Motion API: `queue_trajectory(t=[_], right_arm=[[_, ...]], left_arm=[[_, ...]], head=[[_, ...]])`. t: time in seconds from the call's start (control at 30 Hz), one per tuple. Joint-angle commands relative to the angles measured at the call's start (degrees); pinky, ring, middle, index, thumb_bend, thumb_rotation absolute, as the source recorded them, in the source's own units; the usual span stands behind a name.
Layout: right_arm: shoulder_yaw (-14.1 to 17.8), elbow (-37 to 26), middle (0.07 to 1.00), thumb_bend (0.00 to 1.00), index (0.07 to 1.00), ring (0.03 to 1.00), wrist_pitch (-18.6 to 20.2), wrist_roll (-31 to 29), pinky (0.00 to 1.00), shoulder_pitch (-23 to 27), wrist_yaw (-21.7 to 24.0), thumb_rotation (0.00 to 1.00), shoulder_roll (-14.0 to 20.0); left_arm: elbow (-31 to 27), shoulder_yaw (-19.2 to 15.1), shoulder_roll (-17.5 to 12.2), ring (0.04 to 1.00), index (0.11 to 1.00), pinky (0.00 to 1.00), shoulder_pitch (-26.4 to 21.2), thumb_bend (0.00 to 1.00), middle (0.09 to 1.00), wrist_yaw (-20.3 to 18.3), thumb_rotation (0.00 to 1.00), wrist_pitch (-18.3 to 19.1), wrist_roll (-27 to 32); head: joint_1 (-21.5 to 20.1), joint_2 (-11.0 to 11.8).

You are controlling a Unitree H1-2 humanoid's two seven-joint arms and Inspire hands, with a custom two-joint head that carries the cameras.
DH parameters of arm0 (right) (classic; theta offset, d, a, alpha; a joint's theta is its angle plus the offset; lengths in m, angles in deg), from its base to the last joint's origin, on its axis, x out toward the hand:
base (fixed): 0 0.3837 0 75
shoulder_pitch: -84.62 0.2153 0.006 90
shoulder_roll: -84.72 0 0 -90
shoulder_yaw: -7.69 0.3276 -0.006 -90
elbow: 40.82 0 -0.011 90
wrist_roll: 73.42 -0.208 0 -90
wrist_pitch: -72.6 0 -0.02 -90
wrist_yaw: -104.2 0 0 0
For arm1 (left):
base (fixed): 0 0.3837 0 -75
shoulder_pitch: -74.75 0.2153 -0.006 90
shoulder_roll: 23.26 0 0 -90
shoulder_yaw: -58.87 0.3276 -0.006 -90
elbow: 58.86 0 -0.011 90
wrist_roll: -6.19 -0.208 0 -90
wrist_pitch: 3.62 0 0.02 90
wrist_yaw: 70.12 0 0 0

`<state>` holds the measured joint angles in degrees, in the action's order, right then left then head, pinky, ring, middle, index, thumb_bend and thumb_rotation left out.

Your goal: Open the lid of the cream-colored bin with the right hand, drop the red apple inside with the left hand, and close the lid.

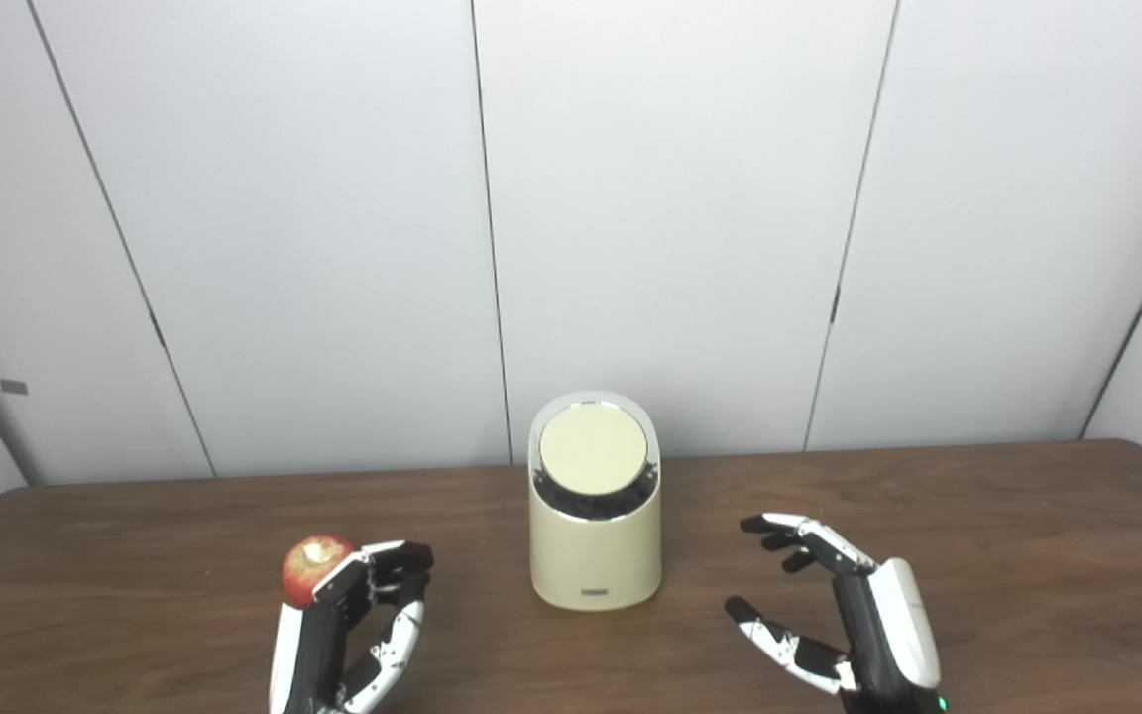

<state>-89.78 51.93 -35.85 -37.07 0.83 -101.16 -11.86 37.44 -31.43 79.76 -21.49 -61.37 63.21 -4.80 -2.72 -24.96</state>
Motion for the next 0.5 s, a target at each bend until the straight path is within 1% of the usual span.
queue_trajectory(t=[0.0,0.13,0.47], right_arm=[[-1.30,3.48,0.683,0.31,0.654,0.631,-1.19,-0.07,0.51,-3.88,-0.77,0.04,-2.41],[-1.28,3.06,0.685,0.30,0.656,0.635,-0.42,0.03,0.51,-4.00,-0.36,0.04,-2.44],[-1.33,3.71,0.681,0.31,0.650,0.629,-1.42,0.01,0.50,-3.82,-0.91,0.06,-2.33]], left_arm=[[1.98,-0.19,-0.70,0.614,0.633,0.53,0.36,0.23,0.639,0.48,0.25,-1.83,-0.96],[1.88,-0.08,-0.79,0.619,0.635,0.54,0.36,0.24,0.643,0.03,0.25,-1.91,-0.36],[2.32,-0.10,-0.87,0.615,0.634,0.53,0.20,0.23,0.643,0.58,0.27,-2.20,-1.34]], head=[[0.00,-0.01],[0.01,0.01],[-0.19,0.09]])
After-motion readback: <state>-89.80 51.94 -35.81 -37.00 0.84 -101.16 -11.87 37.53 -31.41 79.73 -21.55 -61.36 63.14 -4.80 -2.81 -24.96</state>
